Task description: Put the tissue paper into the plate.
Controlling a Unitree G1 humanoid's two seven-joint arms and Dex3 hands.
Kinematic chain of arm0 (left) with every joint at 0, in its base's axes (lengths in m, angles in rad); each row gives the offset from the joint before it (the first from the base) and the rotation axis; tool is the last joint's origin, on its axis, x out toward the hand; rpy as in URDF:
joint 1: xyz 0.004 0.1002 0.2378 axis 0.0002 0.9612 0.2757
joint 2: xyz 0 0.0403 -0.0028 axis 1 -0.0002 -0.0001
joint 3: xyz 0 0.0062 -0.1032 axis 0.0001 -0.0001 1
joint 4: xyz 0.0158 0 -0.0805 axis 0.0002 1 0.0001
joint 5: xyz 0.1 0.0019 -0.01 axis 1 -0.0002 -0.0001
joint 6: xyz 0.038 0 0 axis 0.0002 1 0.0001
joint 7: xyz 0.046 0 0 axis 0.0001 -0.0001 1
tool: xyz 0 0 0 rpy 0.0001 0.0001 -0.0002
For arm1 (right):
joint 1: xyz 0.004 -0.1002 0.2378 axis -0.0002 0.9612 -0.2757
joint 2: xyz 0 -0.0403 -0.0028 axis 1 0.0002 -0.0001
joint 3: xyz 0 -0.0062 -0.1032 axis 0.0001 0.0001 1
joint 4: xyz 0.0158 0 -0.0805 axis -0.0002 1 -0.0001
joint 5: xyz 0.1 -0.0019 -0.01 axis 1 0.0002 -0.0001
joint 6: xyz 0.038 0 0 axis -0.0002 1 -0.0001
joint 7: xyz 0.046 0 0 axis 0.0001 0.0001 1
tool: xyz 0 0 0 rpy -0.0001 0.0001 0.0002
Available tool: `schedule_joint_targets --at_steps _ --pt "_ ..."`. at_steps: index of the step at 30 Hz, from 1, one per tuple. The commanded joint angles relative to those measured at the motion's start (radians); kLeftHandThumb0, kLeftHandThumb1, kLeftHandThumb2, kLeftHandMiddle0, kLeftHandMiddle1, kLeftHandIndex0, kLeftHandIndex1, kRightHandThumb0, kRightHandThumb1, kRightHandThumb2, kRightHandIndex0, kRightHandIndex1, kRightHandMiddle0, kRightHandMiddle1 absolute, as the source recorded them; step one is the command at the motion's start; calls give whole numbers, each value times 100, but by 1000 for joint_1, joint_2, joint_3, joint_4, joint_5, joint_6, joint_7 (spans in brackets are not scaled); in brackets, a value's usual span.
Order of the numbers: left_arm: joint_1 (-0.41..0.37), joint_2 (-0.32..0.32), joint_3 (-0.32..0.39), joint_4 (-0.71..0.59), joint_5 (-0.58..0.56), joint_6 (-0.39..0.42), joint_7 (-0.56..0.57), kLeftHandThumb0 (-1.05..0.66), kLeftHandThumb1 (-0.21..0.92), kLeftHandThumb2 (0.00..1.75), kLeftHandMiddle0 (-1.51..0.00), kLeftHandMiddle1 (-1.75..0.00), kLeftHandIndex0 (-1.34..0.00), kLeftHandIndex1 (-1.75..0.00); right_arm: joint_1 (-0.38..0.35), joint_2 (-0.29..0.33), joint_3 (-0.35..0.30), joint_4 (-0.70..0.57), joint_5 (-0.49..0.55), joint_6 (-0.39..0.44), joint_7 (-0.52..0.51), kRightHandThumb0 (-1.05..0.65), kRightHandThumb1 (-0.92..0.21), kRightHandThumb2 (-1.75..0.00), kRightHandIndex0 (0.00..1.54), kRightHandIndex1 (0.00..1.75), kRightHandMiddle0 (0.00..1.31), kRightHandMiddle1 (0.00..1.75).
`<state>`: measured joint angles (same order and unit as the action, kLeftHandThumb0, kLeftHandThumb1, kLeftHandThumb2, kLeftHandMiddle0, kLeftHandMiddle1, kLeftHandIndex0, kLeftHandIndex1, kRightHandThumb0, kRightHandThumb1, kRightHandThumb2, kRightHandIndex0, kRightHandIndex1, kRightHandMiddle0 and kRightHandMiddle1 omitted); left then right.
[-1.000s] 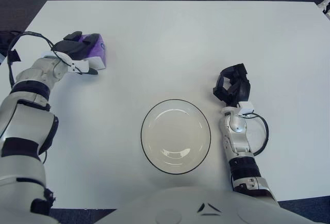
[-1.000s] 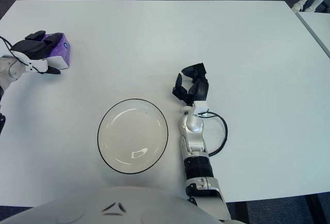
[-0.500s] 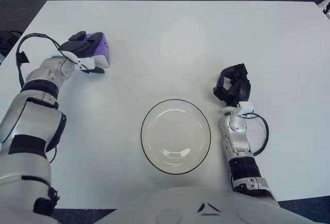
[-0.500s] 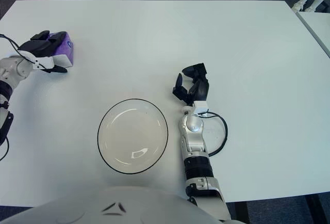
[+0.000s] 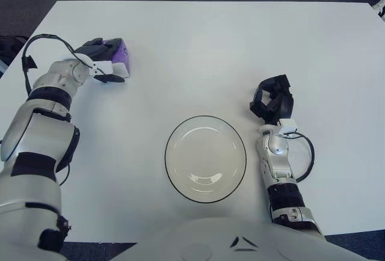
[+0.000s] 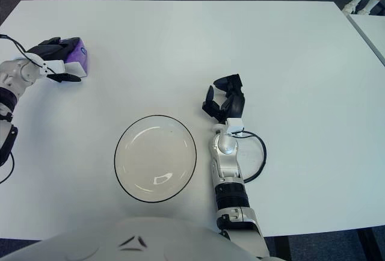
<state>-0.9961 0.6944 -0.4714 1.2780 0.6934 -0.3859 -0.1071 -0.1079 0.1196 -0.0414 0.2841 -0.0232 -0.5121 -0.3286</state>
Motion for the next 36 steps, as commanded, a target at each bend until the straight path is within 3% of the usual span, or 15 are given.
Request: schedule_joint_targets --at_steps 1,11,13,15,20,23,25,26,28,36 --pt "70 -63 -51 35 31 20 -98 -105 78 41 -2 -1 0 0 153 42 -20 104 16 39 -9 -41 -57 -100 65 169 41 175" --pt "85 -85 -58 44 18 28 -98 -105 75 46 -8 -8 0 0 155 42 -24 100 23 34 -5 -41 -57 -100 65 169 42 175" --pt "88 -87 -56 45 13 24 -98 -105 72 52 -5 -20 0 0 156 43 -25 100 24 34 -5 -41 -57 -100 65 169 42 175" --pt "93 -90 -54 45 9 18 -94 -105 67 58 -2 -53 0 -8 156 43 -25 100 25 33 -5 -41 -57 -101 65 169 42 175" --pt "110 -95 -49 51 -3 13 -66 -96 55 71 0 -103 0 -51 156 43 -25 102 25 28 -4 -41 -56 -101 65 169 42 175" --pt "129 -97 -35 57 -19 9 -34 -80 39 90 0 -129 0 -104 157 42 -24 101 22 25 -4 -41 -56 -101 65 170 42 175" --pt "137 -99 -28 58 -26 7 -15 -63 26 107 -10 -151 -4 -146 158 42 -23 99 22 28 -5 -41 -56 -102 65 170 42 175" --pt "140 -101 -26 59 -30 9 -5 -60 25 110 -15 -156 -5 -152 159 43 -24 97 23 31 -5 -41 -56 -102 66 170 42 175" --pt "143 -102 -25 59 -34 11 4 -50 20 115 -41 -167 -16 -165 160 43 -24 96 24 34 -5 -41 -56 -102 66 170 43 175" --pt "153 -118 -20 65 -53 38 19 -31 15 124 -75 -174 -34 -174 163 45 -25 91 21 38 -12 -41 -55 -102 68 168 43 175"
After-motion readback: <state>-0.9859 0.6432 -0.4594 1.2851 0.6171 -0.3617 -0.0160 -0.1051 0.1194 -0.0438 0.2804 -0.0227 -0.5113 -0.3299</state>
